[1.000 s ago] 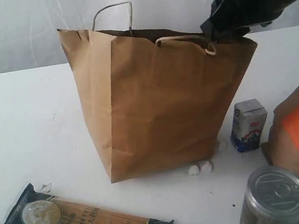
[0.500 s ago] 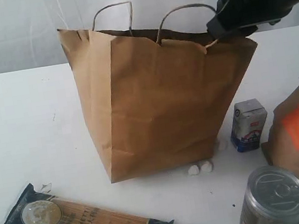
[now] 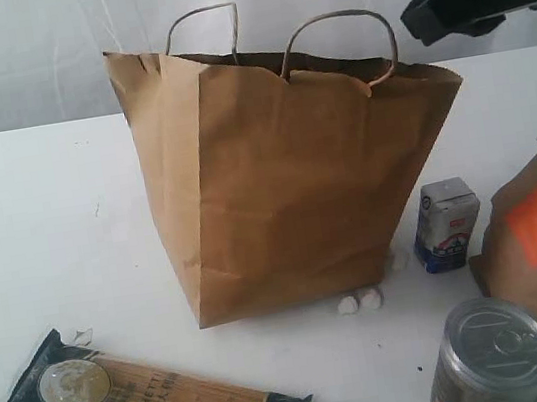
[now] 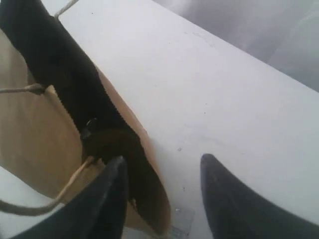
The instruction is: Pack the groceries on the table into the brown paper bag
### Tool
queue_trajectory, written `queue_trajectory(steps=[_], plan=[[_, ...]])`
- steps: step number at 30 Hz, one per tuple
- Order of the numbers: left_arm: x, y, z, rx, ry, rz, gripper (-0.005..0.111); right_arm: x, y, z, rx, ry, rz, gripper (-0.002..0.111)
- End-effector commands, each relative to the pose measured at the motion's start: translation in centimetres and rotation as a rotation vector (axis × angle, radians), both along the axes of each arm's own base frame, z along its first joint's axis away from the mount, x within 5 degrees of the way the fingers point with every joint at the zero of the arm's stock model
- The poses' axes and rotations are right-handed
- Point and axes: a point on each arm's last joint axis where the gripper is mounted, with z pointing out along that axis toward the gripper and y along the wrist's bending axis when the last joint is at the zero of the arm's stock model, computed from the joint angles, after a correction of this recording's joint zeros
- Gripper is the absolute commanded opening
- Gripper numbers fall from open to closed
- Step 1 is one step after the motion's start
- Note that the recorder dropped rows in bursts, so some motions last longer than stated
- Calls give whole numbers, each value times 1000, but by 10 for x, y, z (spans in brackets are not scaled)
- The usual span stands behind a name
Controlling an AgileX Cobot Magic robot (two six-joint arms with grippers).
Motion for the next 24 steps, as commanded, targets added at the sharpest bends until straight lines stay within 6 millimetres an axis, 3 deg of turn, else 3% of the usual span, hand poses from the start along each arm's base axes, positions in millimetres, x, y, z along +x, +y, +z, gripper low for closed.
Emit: queue_trajectory(steps=[1, 16, 20, 24], plan=[[0, 0, -1, -3, 2, 3, 0, -18, -9, -1, -14, -24, -35, 44], [0, 0, -1, -3, 2, 3, 0, -92, -51, 18, -13, -119, -234, 44], [0, 0, -1, -3, 2, 3, 0, -108, -59, 14, -22, -37, -288, 44], [0, 0, -1, -3, 2, 3, 0, -119, -57, -5, -26, 124, -267, 44]])
